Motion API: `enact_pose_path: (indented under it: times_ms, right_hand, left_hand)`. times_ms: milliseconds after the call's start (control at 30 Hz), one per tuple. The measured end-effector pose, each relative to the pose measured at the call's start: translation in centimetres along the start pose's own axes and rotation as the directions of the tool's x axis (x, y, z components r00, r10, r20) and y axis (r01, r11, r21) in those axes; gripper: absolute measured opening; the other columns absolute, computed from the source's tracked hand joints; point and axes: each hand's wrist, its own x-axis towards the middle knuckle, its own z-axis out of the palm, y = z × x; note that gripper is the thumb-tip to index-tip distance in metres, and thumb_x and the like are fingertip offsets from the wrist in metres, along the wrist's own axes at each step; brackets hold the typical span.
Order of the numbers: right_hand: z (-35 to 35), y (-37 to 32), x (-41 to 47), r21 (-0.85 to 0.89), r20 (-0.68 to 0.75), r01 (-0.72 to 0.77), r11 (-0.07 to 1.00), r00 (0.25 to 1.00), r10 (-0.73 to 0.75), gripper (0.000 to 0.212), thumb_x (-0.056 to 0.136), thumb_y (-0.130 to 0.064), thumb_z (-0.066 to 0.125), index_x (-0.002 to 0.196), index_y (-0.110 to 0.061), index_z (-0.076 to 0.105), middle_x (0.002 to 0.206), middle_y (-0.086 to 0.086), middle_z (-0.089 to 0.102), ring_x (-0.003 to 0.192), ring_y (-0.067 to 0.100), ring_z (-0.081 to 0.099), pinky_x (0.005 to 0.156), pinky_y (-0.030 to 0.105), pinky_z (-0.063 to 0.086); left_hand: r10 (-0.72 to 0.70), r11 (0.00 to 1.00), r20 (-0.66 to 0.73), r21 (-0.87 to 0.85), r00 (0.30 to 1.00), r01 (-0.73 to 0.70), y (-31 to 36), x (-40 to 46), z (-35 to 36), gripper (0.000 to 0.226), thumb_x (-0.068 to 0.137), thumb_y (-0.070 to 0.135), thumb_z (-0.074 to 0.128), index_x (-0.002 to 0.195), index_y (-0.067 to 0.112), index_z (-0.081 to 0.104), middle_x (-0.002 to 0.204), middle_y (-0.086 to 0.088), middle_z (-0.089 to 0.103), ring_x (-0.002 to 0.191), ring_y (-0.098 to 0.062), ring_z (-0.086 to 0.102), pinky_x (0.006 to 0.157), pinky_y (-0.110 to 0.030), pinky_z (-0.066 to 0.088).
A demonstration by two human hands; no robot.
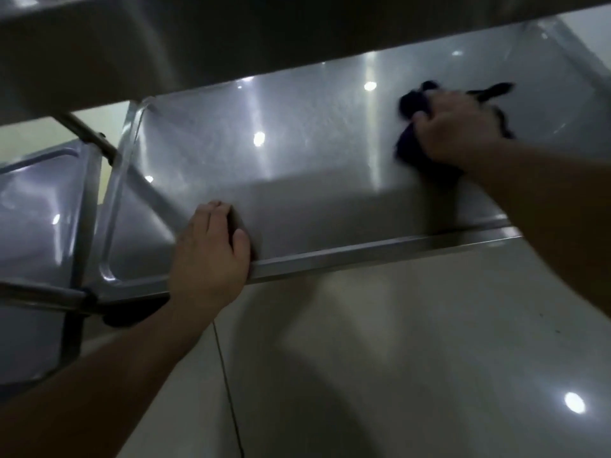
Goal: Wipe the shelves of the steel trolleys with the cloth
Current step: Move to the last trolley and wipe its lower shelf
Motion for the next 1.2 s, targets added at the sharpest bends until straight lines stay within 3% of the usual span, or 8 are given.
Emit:
enact_pose_path:
  times_ms: [167, 300, 467, 600, 867, 1033, 1100, 1200]
  right_hand:
    - [1.6, -2.2, 1.4, 0.050, 0.023, -0.219, 0.975, 0.976, 0.218, 0.063, 0.105, -0.045, 0.027, 0.160, -0.014, 0.026, 0.165, 0.015, 0.028, 0.153, 0.036, 0.022, 0.123, 0.060, 0.014]
    - [4.3, -12.4, -0.2, 0.021, 0.054, 0.198, 0.980, 0.979, -0.199, 0.056, 0.105, -0.043, 0.031, 0.155, -0.019, 0.035, 0.163, 0.006, 0.035, 0.151, 0.028, 0.028, 0.121, 0.054, 0.021]
    - [6.9, -21.3, -5.9, -0.038, 0.117, 0.654, 0.756, 0.754, -0.646, 0.054, 0.103, -0.045, 0.033, 0.154, -0.027, 0.039, 0.163, -0.004, 0.037, 0.151, 0.019, 0.029, 0.120, 0.049, 0.022]
    - [7.8, -20.0, -9.2, 0.019, 0.201, 0.789, 0.615, 0.599, -0.775, 0.062, 0.104, -0.051, 0.022, 0.162, -0.032, 0.024, 0.170, -0.010, 0.023, 0.157, 0.013, 0.016, 0.126, 0.045, 0.009]
    - [2.2, -3.8, -1.8, -0.007, 0.028, 0.379, 0.926, 0.925, -0.378, 0.055, 0.103, -0.050, 0.041, 0.153, -0.027, 0.042, 0.158, 0.008, 0.046, 0.144, 0.029, 0.041, 0.117, 0.047, 0.031]
    - [0.6, 6.1, -0.7, -0.008, 0.013, -0.030, 1.000, 0.999, 0.031, 0.064, 0.102, -0.052, 0.032, 0.157, -0.021, 0.032, 0.161, 0.015, 0.038, 0.149, 0.034, 0.032, 0.121, 0.056, 0.024]
    - [0.5, 5.3, -1.8, 0.007, 0.028, -0.016, 1.000, 0.999, 0.015, 0.061, 0.104, -0.049, 0.034, 0.159, -0.022, 0.030, 0.162, 0.012, 0.035, 0.150, 0.032, 0.030, 0.121, 0.055, 0.021]
    - [1.4, 1.1, -5.0, -0.018, 0.020, 0.291, 0.957, 0.957, -0.291, 0.055, 0.102, -0.046, 0.039, 0.153, -0.026, 0.039, 0.157, 0.009, 0.044, 0.144, 0.029, 0.039, 0.117, 0.049, 0.029]
  left_hand:
    - [-0.022, 0.999, -0.005, 0.026, 1.000, 0.023, -0.3, -0.3, 0.5, 0.050, 0.104, 0.027, 0.047, 0.149, 0.005, 0.045, 0.154, -0.015, 0.046, 0.145, -0.032, 0.041, 0.121, -0.047, 0.032]
    - [-0.035, 0.999, -0.016, -0.002, 0.999, 0.035, -0.5, -0.4, 0.6, 0.055, 0.105, 0.034, 0.042, 0.153, 0.010, 0.039, 0.157, -0.012, 0.044, 0.148, -0.028, 0.038, 0.123, -0.048, 0.033]
    - [-0.060, 0.997, -0.156, -0.061, 0.986, 0.051, 0.0, -0.8, 0.5, 0.064, 0.105, 0.037, 0.037, 0.160, 0.005, 0.033, 0.166, -0.018, 0.033, 0.155, -0.031, 0.030, 0.125, -0.050, 0.029]
    - [-0.094, 0.990, -0.141, -0.117, 0.986, 0.077, 0.1, -0.9, 0.3, 0.068, 0.106, 0.042, 0.032, 0.162, 0.005, 0.028, 0.169, -0.016, 0.029, 0.157, -0.028, 0.025, 0.127, -0.046, 0.024]
    - [-0.014, 0.999, 0.017, 0.047, 1.000, 0.013, -0.4, -0.1, 0.1, 0.054, 0.110, 0.043, 0.037, 0.155, 0.014, 0.042, 0.162, -0.013, 0.040, 0.151, -0.033, 0.035, 0.123, -0.054, 0.030]
    - [-0.026, 0.995, 0.028, 0.101, 0.999, 0.023, 0.1, 0.0, 0.1, 0.056, 0.109, 0.047, 0.037, 0.155, 0.016, 0.040, 0.163, -0.012, 0.039, 0.152, -0.032, 0.033, 0.125, -0.054, 0.027]
    - [-0.040, 0.993, 0.033, 0.109, 0.999, 0.036, 0.3, 0.1, 0.2, 0.057, 0.108, 0.047, 0.040, 0.156, 0.016, 0.040, 0.163, -0.012, 0.038, 0.152, -0.033, 0.032, 0.125, -0.054, 0.026]
    - [-0.052, 0.991, 0.060, 0.129, 0.997, 0.044, 0.6, 0.4, 0.1, 0.058, 0.107, 0.047, 0.042, 0.156, 0.015, 0.040, 0.163, -0.014, 0.038, 0.152, -0.035, 0.032, 0.125, -0.054, 0.026]
